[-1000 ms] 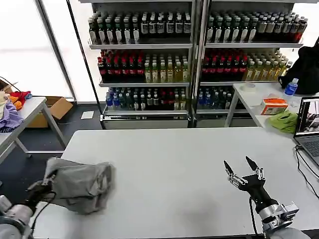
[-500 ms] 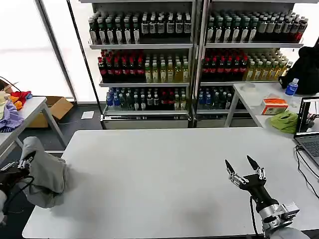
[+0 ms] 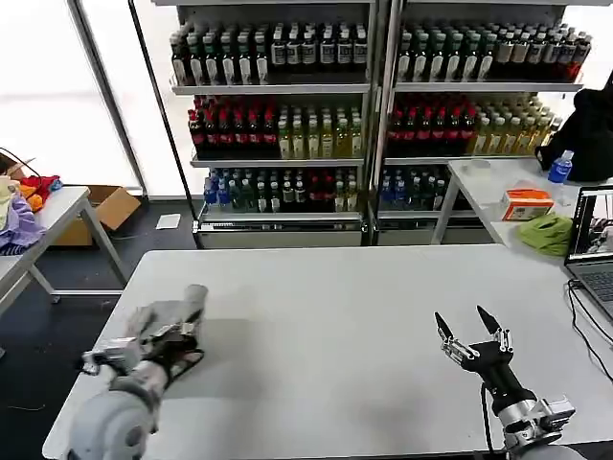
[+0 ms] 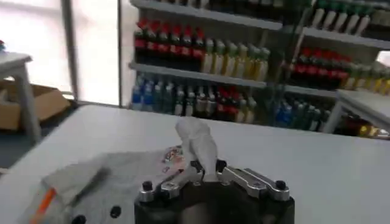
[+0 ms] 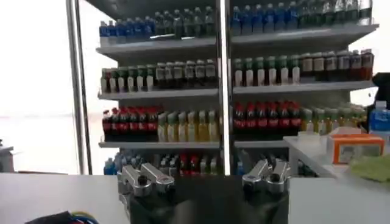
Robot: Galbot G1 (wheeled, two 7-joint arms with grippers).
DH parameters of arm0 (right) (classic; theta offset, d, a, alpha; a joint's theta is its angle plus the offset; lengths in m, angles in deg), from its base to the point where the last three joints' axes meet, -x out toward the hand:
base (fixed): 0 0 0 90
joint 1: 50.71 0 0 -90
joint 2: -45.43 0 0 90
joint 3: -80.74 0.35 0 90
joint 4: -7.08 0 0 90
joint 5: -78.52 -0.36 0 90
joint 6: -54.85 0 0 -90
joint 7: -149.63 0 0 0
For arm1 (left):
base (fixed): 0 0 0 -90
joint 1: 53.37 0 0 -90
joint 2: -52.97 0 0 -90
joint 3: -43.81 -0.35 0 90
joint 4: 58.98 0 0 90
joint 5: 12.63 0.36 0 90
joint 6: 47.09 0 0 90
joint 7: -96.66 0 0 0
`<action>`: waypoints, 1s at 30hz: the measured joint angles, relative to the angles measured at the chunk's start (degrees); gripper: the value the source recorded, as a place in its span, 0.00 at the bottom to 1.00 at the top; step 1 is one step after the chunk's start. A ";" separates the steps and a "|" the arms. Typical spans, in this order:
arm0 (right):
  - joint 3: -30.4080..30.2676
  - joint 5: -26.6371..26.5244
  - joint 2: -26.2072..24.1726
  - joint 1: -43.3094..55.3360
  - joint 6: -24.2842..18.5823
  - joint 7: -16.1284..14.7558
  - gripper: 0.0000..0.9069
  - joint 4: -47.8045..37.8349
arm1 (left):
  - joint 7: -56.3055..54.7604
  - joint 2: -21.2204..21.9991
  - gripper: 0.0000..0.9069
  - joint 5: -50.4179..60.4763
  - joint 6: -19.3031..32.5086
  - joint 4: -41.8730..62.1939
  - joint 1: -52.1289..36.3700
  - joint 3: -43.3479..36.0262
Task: Fold and organize the clothes.
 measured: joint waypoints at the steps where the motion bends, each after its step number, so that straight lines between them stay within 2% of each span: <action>1: -0.14 0.28 0.02 0.00 0.20 0.24 1.00 -0.08 | -1.10 0.40 0.03 -0.45 -0.04 0.37 -1.46 -2.34; 2: -0.32 0.58 0.02 0.03 0.44 0.47 1.00 -0.15 | -2.19 0.83 0.18 -1.07 -0.09 0.79 -2.93 -4.61; 3: -0.55 0.78 0.01 0.05 0.74 0.72 1.00 -0.21 | -3.37 1.36 0.78 -1.92 -0.11 1.25 -4.49 -7.05; 4: -0.92 0.88 -0.09 0.16 1.18 1.08 1.00 -0.21 | -4.27 1.84 1.00 -2.82 -0.12 1.62 -5.81 -8.93; 9: -3.30 0.30 -0.79 0.93 4.29 3.13 1.00 0.43 | -8.11 4.74 1.00 -10.67 -0.12 3.28 -10.91 -15.22; 17: -8.63 -6.48 -2.36 4.19 10.64 6.75 1.00 0.73 | -7.85 8.49 1.00 -21.41 3.80 1.99 -13.47 -18.30; 22: -15.04 -10.34 -2.06 8.47 13.81 10.02 1.00 0.11 | -5.30 8.56 1.00 -23.46 6.07 -0.27 -13.58 -16.25; 30: -28.17 -14.35 0.44 17.07 16.11 16.57 1.00 -3.86 | -1.34 7.55 1.00 -23.43 8.71 -3.67 -9.87 -5.99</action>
